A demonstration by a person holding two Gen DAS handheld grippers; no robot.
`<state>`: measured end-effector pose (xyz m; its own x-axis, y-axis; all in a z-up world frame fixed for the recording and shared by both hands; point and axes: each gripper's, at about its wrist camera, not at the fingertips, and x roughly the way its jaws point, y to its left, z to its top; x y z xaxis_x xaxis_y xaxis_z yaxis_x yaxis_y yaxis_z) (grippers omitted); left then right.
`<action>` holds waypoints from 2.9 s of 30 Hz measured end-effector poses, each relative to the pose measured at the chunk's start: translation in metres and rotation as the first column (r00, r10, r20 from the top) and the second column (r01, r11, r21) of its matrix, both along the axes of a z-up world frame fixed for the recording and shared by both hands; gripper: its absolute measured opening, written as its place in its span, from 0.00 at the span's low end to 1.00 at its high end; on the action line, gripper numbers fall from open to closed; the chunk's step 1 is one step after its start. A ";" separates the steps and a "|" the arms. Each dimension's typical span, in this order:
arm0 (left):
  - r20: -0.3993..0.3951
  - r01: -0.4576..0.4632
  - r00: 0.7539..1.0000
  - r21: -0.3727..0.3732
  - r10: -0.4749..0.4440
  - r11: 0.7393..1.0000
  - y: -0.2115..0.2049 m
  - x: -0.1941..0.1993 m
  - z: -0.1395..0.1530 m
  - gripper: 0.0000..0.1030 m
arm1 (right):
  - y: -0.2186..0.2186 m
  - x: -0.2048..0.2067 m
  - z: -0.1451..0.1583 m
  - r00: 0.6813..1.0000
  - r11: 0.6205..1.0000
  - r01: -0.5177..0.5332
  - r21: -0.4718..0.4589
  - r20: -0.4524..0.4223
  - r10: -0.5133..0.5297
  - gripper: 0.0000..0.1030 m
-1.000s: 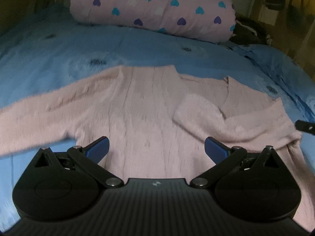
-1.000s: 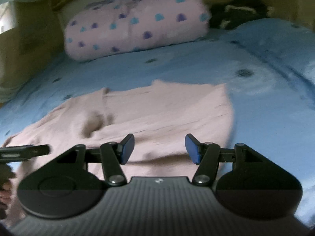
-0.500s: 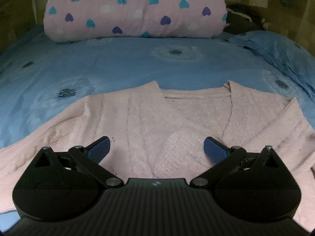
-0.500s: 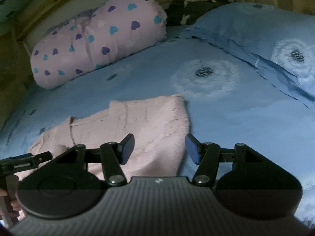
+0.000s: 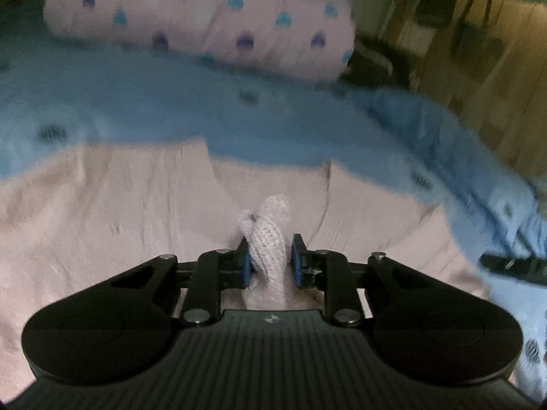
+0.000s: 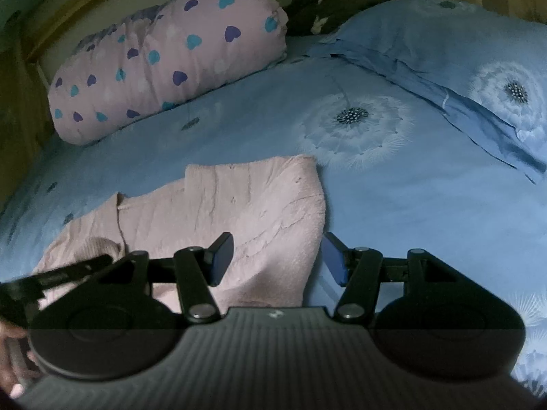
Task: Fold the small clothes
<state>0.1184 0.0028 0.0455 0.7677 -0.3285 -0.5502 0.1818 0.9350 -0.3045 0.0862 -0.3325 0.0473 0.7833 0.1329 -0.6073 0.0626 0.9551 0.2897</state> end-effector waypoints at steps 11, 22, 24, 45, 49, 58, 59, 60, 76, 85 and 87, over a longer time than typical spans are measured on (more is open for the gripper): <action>0.050 -0.282 0.959 0.144 0.278 0.948 0.042 -0.047 -0.003 0.27 | 0.000 0.002 -0.006 0.999 0.999 0.016 -0.031 -0.037 -0.017 0.57; 0.114 -0.349 0.935 0.127 0.336 0.928 0.063 -0.065 0.002 0.74 | 0.009 0.008 -0.021 0.992 0.996 -0.013 -0.084 -0.127 0.003 0.57; 0.116 -0.369 0.928 0.172 0.353 0.913 0.062 -0.062 0.006 0.75 | 0.010 0.008 -0.021 0.992 0.996 -0.020 -0.090 -0.126 0.008 0.57; 0.044 -0.327 0.940 0.395 0.338 0.858 0.042 -0.046 -0.014 0.60 | 0.018 0.011 -0.032 0.987 0.983 -0.035 -0.179 -0.160 0.006 0.66; 0.067 -0.352 0.930 0.437 0.360 0.828 0.058 -0.061 0.002 0.66 | 0.016 0.010 -0.030 0.988 0.985 -0.013 -0.174 -0.153 -0.014 0.66; 0.012 -0.465 0.863 0.406 0.504 0.787 0.126 -0.095 0.026 0.78 | 0.022 -0.010 -0.011 0.998 0.988 -0.036 -0.150 -0.064 0.027 0.66; -0.004 -0.486 0.850 0.381 0.527 0.786 0.135 -0.099 0.025 0.80 | 0.022 -0.014 -0.009 0.998 0.988 -0.042 -0.147 -0.054 0.035 0.66; -0.023 -0.516 0.829 0.353 0.558 0.781 0.146 -0.104 0.024 0.81 | 0.023 -0.017 -0.008 0.998 0.988 -0.049 -0.144 -0.046 0.043 0.66; -0.229 -0.795 0.587 0.019 0.777 0.606 0.249 -0.127 -0.021 0.86 | 0.034 -0.029 -0.003 0.997 0.987 -0.076 -0.145 -0.002 0.077 0.66; -0.116 -0.753 0.626 0.167 0.771 0.636 0.243 -0.089 -0.027 0.50 | 0.035 -0.029 -0.003 0.997 0.987 -0.077 -0.144 0.009 0.080 0.66; -0.095 -0.741 0.644 0.164 0.759 0.650 0.241 -0.088 -0.026 0.26 | 0.035 -0.029 -0.004 0.996 0.987 -0.086 -0.134 0.008 0.087 0.66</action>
<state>0.0301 0.2433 0.0195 0.6356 0.3882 -0.6673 -0.6330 0.7569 -0.1625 0.0574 -0.2977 0.0436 0.7805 0.1193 -0.6137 -0.0250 0.9868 0.1601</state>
